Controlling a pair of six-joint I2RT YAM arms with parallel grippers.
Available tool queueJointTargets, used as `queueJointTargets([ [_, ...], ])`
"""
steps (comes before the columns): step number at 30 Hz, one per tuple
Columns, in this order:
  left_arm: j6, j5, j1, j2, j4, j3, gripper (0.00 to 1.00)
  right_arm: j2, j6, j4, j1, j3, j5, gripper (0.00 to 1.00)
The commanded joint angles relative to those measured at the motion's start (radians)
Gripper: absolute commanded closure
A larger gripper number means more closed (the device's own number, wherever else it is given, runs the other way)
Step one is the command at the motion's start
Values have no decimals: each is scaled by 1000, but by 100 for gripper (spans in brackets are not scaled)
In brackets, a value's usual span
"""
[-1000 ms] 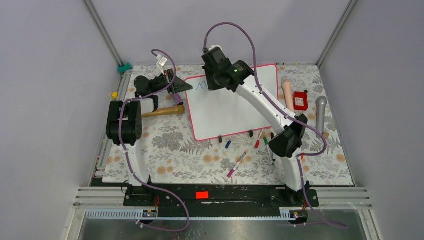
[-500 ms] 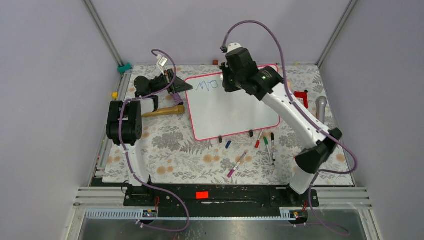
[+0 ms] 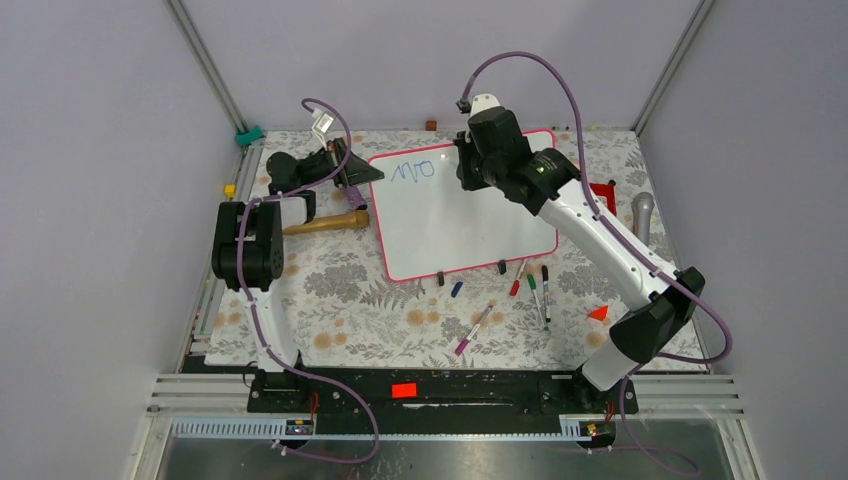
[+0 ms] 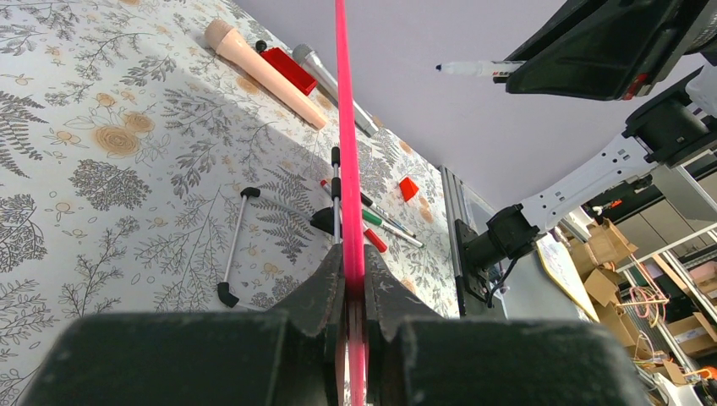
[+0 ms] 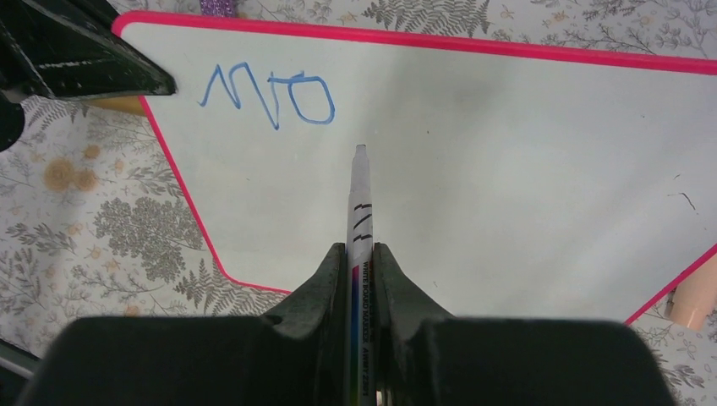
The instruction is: Write a sentence on the whiteboard
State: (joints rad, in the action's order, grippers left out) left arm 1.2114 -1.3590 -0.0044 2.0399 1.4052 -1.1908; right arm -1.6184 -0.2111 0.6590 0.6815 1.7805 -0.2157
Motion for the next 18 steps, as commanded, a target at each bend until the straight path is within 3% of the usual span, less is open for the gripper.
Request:
queueJointTargets([
  [1,31,-111,-5,-8,69,-36,100,58,26,-58,-2,-20,-17,100],
  [9,28,-97,-15,-11,69,-27,100,81,-14,-207,-2,-100,-51,100],
  [18,56,-90,-27,3,69,-48,100,10,9,-157,-3,-40,11,100],
])
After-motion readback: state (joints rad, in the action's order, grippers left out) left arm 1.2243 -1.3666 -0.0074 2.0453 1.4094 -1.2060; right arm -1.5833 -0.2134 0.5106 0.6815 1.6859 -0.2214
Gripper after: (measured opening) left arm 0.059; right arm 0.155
